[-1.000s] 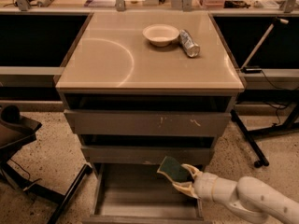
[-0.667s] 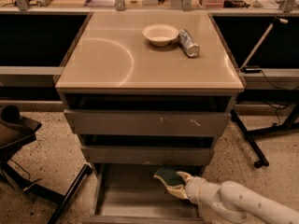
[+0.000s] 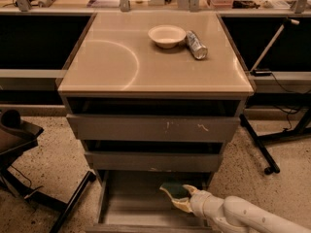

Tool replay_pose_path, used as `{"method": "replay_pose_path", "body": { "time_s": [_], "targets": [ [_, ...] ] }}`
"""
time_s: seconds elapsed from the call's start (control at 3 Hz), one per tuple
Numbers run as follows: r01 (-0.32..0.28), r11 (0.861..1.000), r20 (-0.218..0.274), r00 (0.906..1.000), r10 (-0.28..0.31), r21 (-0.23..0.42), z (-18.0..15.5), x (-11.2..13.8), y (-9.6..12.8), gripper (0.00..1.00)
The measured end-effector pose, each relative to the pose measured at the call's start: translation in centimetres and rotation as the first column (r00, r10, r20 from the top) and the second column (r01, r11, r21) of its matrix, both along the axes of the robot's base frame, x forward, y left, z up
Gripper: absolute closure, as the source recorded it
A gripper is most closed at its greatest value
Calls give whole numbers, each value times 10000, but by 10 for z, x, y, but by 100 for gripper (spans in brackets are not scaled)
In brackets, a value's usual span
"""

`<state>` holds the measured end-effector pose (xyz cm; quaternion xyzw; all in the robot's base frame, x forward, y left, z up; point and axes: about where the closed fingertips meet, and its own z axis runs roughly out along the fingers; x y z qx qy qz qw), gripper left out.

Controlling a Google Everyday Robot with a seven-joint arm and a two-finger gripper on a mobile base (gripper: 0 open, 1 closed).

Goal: Place sponge into bottom drawer

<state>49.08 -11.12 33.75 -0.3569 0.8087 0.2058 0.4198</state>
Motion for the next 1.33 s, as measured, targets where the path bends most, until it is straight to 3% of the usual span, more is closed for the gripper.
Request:
{"method": "replay_pose_path", "body": {
  "time_s": [0.33, 0.67, 1.0, 1.33],
  "targets": [
    [1002, 9932, -496, 9934, -1032, -587, -63, 7, -32, 100],
    [2095, 9676, -1568, 9603, -2309, -1412, -167, 7, -70, 100],
    [2460, 9543, -1913, 9417, -2767, -1696, -197, 3, -82, 100],
    [2459, 9543, -1914, 9417, -2767, -1696, -198, 3, -82, 82]
  ]
}}
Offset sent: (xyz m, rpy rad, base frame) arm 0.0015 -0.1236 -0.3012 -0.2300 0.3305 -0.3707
